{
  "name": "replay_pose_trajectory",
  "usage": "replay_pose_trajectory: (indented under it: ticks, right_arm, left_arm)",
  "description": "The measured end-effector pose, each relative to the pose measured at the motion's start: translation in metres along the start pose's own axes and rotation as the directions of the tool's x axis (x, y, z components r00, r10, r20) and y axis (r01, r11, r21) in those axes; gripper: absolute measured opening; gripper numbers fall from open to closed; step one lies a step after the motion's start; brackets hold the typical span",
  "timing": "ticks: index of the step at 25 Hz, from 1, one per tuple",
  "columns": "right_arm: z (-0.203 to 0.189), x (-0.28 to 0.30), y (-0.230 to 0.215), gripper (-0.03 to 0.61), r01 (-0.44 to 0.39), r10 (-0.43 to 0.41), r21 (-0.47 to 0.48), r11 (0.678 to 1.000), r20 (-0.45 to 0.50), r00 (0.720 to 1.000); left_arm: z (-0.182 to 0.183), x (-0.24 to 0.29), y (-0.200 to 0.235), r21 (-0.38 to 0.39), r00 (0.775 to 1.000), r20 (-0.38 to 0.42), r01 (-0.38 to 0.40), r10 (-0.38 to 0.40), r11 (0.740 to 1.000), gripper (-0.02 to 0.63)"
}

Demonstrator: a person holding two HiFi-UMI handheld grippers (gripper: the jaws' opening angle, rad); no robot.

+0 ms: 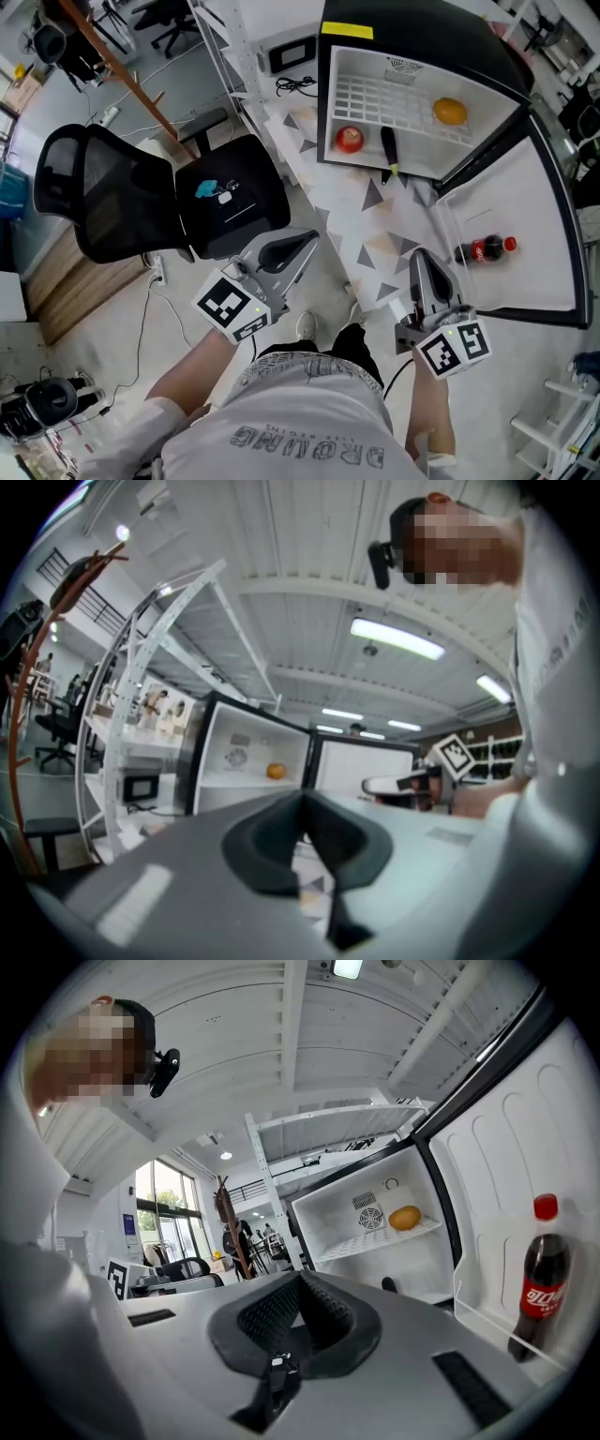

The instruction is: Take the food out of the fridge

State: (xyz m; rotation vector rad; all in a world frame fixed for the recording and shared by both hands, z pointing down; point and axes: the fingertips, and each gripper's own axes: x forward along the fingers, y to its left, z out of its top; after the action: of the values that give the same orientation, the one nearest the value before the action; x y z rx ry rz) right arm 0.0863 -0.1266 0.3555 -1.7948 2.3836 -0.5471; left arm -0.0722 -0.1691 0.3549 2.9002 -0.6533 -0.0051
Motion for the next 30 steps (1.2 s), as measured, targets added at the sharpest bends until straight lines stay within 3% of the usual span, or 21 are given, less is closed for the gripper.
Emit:
replay_pose_trajectory:
  ticks: [6, 18, 30]
  right_arm:
    - [0.022, 0.013, -0.026, 0.002, -0.003, 0.004, -0.047, 0.999, 0.026, 1.0]
    - [0.066, 0.057, -0.102, 0.002, 0.074, -0.062, -0.148, 0.986, 0.078, 0.995]
    - [0.081, 0.108, -0.152, 0.002, 0.128, -0.115, -0.206, 0.97, 0.074, 0.991]
  left_arm:
    - [0.005, 0.021, -0.005, 0.011, 1.0, -0.002, -0.017, 0.017, 1.0, 0.006]
    - [0.006, 0.07, -0.011, 0.022, 0.998, -0.027, -0.061, 0.062, 0.998, 0.006]
    - [-0.006, 0.097, -0.004, 0.006, 0.992, -0.063, -0.11, 0.11, 0.994, 0.006]
